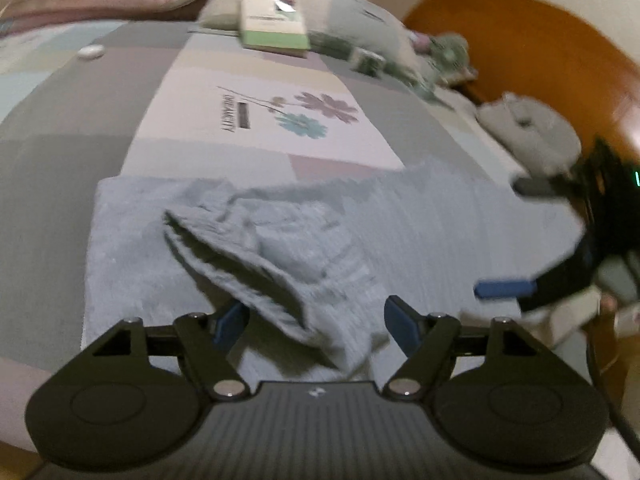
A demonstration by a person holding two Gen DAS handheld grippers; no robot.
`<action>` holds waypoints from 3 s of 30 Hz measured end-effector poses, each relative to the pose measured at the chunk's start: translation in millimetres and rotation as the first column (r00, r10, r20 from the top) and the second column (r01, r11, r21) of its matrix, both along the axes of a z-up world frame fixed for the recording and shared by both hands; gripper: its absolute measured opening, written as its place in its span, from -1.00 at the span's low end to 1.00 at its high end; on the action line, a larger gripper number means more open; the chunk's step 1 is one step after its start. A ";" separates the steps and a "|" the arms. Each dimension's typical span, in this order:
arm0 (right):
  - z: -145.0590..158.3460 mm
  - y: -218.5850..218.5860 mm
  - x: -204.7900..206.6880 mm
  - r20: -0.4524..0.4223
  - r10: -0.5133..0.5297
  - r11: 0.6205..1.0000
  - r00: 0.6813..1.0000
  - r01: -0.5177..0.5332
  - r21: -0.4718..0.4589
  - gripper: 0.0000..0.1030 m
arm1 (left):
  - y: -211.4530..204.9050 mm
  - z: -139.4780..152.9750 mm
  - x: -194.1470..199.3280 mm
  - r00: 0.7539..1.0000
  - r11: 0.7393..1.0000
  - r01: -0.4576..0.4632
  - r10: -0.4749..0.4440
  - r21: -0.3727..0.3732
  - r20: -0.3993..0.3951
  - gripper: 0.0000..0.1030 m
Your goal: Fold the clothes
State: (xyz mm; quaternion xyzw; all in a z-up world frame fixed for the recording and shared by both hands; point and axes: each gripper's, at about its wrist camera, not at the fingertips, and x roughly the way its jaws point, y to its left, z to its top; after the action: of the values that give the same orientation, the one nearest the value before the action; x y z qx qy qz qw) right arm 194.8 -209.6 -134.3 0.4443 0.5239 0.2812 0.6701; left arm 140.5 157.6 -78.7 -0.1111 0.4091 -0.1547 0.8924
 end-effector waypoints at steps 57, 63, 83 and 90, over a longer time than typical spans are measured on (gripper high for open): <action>26.7 89.4 -13.7 0.224 0.331 0.911 0.917 -0.249 -0.328 0.39 | 31.3 3.8 -60.4 0.937 0.895 0.211 -0.299 0.394 0.178 0.40; 52.6 111.5 -8.1 0.370 0.413 0.895 0.832 -0.295 -0.335 0.50 | 53.9 17.8 -22.8 0.972 0.921 0.092 -0.166 0.379 0.167 0.39; 16.9 106.3 -33.4 0.372 0.468 0.875 0.802 -0.360 -0.325 0.56 | 46.7 3.1 50.0 0.995 0.965 0.026 -0.049 0.262 0.083 0.35; 57.9 51.3 -37.0 0.456 0.377 0.852 0.806 -0.110 -0.511 0.86 | 21.0 21.0 21.0 0.994 0.934 0.014 -0.052 0.356 0.097 0.47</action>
State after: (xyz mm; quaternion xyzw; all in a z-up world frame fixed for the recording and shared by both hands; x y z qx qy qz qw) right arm 157.8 -158.3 -76.4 0.1013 0.4186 0.3484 0.8325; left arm 161.4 178.6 -57.7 0.0668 0.3847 -0.0988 0.9153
